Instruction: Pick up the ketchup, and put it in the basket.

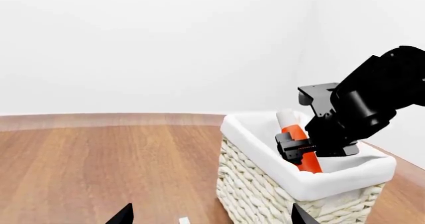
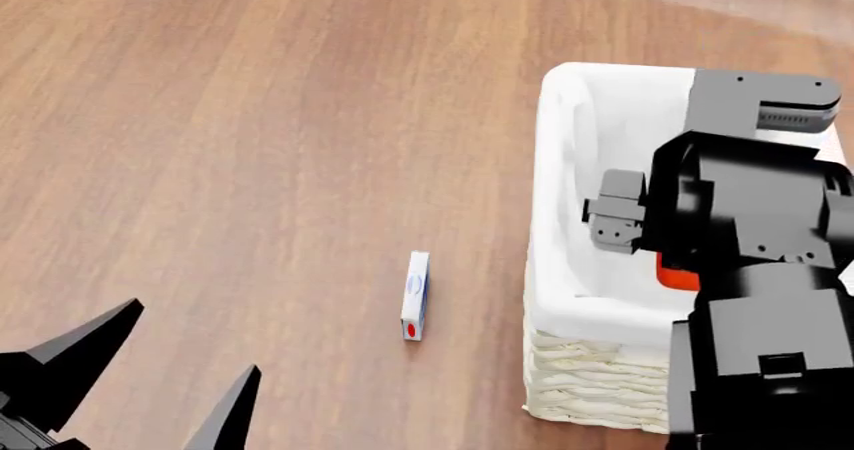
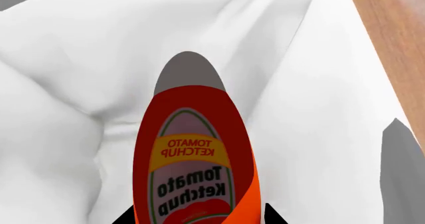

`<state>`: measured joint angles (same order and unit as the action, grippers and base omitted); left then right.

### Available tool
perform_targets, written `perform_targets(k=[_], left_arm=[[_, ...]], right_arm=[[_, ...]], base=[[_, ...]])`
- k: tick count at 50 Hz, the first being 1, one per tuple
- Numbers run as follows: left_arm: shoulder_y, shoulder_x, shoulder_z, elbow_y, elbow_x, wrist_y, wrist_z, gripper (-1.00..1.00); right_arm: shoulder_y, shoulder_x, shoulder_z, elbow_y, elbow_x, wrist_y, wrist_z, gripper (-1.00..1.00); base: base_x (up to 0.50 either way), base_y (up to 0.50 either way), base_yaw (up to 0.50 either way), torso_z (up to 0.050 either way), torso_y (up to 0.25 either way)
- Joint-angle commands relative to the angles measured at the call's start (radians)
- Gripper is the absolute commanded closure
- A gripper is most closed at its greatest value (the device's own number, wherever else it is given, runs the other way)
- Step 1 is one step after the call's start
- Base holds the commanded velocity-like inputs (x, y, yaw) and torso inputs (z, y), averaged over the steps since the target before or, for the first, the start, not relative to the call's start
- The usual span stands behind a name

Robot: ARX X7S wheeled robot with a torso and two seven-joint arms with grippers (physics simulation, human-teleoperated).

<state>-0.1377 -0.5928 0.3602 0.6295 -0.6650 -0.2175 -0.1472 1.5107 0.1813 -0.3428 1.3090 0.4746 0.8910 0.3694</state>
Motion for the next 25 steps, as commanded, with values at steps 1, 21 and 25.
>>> perform_targets(k=[1, 21, 25], left_arm=[[-0.001, -0.001, 0.001, -0.002, -0.001, 0.002, -0.001, -1.0], [0.003, -0.006, -0.001, 0.001, -0.006, 0.005, -0.004, -1.0], [0.003, -0.007, 0.0, 0.003, -0.006, 0.005, -0.005, -1.0]], right_arm=[[-0.009, -0.007, 0.069, -0.002, -0.11, 0.001, -0.03, 1.0], [-0.007, -0.025, 0.18, -0.002, -0.244, 0.002, -0.075, 1.0], [-0.005, -0.027, 0.198, -0.002, -0.264, 0.006, -0.081, -1.0]], base=[[0.0, 0.0, 0.0, 0.0, 0.0], [0.0, 0.0, 0.0, 0.0, 0.001], [0.0, 0.0, 0.0, 0.0, 0.0]])
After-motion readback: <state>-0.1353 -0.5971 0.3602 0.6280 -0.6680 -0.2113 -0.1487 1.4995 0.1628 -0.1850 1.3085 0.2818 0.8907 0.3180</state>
